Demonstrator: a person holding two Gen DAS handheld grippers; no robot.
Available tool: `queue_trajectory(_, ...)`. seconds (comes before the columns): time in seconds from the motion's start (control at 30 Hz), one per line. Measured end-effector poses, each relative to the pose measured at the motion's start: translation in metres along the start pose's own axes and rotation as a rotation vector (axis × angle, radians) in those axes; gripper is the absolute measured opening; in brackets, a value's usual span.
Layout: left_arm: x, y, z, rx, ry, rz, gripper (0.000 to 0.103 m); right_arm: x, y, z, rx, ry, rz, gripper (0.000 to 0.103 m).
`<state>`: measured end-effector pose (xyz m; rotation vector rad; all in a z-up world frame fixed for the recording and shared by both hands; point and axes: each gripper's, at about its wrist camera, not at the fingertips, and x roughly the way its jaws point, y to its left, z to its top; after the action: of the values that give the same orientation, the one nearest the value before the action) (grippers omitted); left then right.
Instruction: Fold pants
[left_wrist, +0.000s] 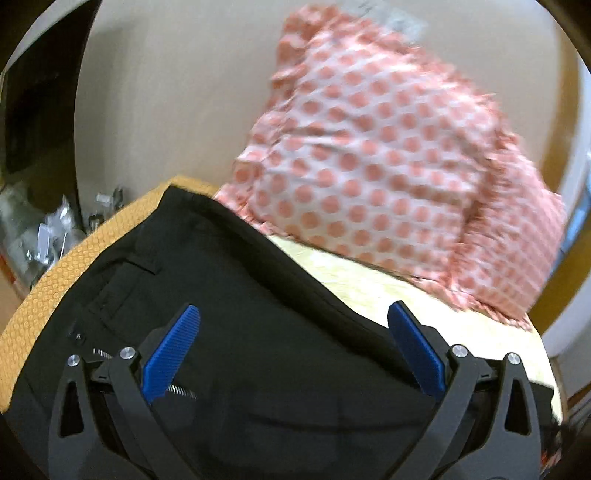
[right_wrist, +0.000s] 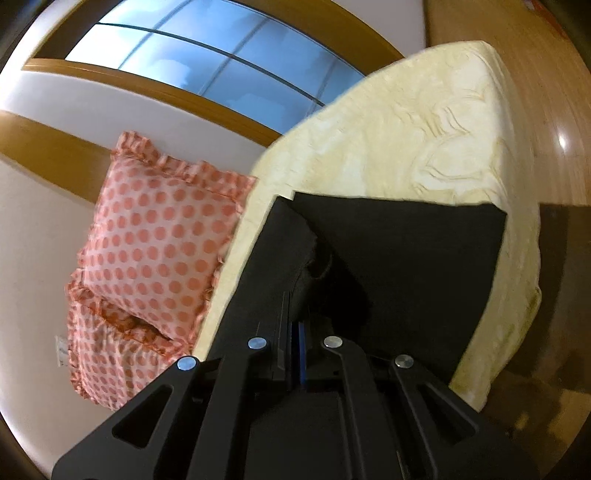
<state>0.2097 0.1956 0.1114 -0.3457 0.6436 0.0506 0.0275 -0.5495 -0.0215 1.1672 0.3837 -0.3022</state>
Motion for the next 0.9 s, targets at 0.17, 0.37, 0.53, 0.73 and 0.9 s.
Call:
queue_trajectory(0.17, 0.066, 0.018, 0.038, -0.144, 0.128, -0.005, 0.101, -0.001, 0.0, 0.001, -0.011, 0.009, 0.006, 0.002)
queue_trajectory(0.37, 0.151, 0.027, 0.062, -0.241, 0.295, 0.034, 0.083, 0.0, 0.003, 0.003, -0.018, 0.022, 0.005, 0.002)
queue_trajectory(0.53, 0.171, 0.04, 0.053, -0.331, 0.341, 0.026, 0.039, 0.002, 0.005, 0.004, -0.038, 0.026, 0.0, 0.002)
queue_trajectory(0.73, 0.133, 0.053, 0.046, -0.284, 0.296, 0.046, 0.015, 0.006, 0.009, 0.009, -0.043, 0.027, 0.006, 0.002)
queue_trajectory(0.9, 0.04, 0.055, 0.03, -0.201, 0.199, 0.019, 0.015, 0.001, 0.024, 0.024, -0.063, 0.001, 0.032, 0.002)
